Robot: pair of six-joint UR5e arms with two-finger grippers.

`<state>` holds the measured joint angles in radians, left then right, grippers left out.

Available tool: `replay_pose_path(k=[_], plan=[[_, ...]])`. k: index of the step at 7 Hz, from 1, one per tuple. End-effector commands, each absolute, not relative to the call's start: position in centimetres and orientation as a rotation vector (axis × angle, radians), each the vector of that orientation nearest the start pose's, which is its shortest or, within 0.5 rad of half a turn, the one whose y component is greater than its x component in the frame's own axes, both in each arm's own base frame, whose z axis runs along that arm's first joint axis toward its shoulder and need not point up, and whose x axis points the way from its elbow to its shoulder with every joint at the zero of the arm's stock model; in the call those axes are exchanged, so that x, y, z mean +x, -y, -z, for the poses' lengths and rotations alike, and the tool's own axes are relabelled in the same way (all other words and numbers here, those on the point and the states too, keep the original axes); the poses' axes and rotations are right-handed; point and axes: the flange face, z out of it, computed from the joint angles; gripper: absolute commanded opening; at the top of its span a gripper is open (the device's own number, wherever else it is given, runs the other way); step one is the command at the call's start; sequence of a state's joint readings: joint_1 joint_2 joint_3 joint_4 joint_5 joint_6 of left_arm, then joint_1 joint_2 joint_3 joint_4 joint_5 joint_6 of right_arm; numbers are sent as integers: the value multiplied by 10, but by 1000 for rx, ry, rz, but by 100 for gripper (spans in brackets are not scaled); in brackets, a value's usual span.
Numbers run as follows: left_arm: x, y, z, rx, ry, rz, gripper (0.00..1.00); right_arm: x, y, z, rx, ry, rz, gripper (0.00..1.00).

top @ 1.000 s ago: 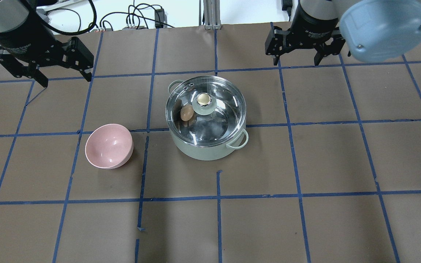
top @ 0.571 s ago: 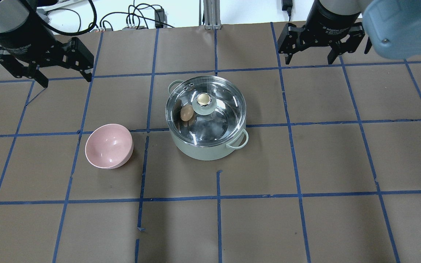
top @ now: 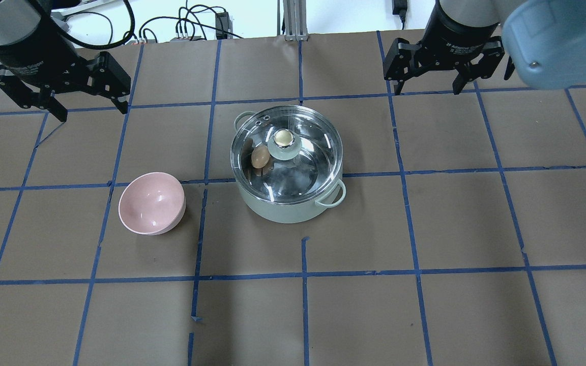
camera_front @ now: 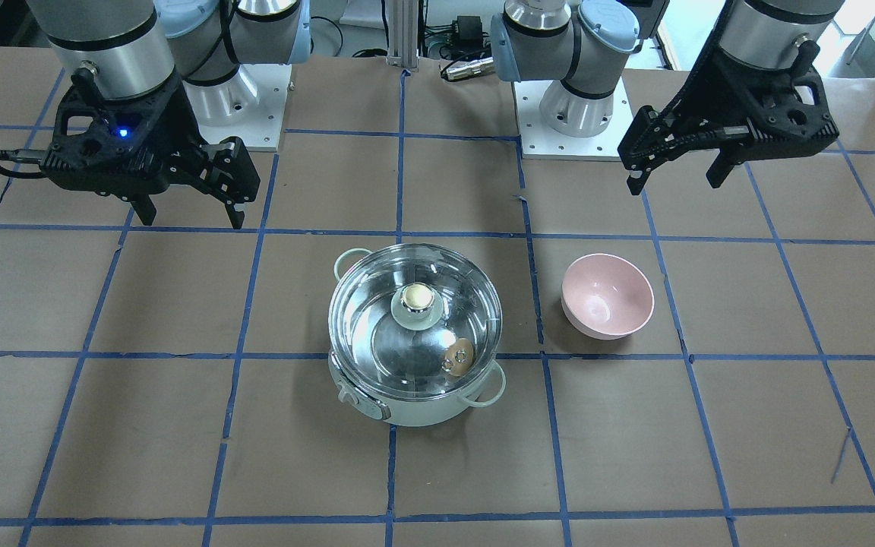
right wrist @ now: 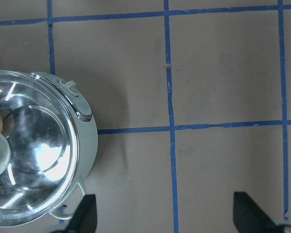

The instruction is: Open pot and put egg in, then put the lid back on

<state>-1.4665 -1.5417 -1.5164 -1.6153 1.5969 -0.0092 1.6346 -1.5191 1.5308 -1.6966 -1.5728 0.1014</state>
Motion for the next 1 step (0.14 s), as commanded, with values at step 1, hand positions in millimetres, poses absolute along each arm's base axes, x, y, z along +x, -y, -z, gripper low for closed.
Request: replay_pose_path(k=[1], plan=[[-80,493,-524,-177,-3108,58,100,163,516,-488,48,-3131,168,100]])
